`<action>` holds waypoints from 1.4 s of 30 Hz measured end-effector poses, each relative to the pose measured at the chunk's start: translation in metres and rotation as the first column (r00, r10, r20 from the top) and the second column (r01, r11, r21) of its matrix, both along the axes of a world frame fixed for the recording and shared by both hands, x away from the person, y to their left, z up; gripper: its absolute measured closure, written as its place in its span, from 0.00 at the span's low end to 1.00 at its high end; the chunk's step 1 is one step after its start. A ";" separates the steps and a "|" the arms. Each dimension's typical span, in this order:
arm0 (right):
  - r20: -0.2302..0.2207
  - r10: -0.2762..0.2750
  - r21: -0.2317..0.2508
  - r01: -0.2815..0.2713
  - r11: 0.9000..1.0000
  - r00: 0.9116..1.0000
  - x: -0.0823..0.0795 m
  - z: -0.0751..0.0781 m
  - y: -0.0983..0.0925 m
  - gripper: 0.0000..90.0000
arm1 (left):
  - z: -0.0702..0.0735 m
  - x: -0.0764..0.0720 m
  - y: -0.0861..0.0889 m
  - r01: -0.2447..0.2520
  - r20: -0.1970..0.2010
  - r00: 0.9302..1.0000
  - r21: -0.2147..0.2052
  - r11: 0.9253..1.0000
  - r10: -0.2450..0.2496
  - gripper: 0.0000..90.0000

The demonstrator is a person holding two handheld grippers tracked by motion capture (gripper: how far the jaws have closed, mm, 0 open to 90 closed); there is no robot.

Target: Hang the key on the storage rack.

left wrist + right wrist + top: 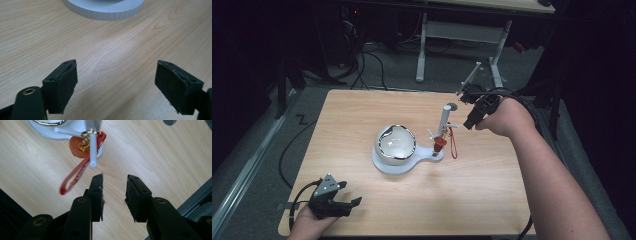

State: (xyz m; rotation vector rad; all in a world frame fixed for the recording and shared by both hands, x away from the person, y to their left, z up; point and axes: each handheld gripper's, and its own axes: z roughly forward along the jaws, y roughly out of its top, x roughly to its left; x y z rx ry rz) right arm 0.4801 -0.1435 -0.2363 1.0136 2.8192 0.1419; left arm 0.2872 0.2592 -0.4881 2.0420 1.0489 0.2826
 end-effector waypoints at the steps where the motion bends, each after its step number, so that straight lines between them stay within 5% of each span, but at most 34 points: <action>1: -0.005 -0.005 -0.001 0.005 1.000 1.000 0.000 -0.001 -0.001 0.75 | 0.000 0.000 0.000 0.001 -0.001 1.000 0.000 1.000 -0.001 0.21; 10: -0.006 -0.072 -0.013 0.072 0.997 0.997 -0.003 -0.021 -0.015 0.76 | 0.000 0.000 -0.002 0.000 0.002 1.000 -0.001 1.000 0.000 0.21; 29: -0.044 -0.184 0.087 0.187 0.978 0.982 -0.021 -0.089 -0.052 0.64 | -0.002 0.000 -0.004 0.010 -0.008 1.000 0.009 1.000 -0.010 0.21; 38: 0.045 -0.224 0.146 0.216 0.966 0.973 -0.053 -0.136 -0.075 0.48 | -0.003 0.001 -0.003 0.009 -0.010 1.000 0.009 1.000 -0.009 0.21; 42: 0.103 -0.262 0.221 0.235 0.946 0.959 -0.073 -0.159 -0.087 0.42 | -0.005 0.002 -0.004 0.008 -0.020 1.000 0.014 1.000 -0.008 0.21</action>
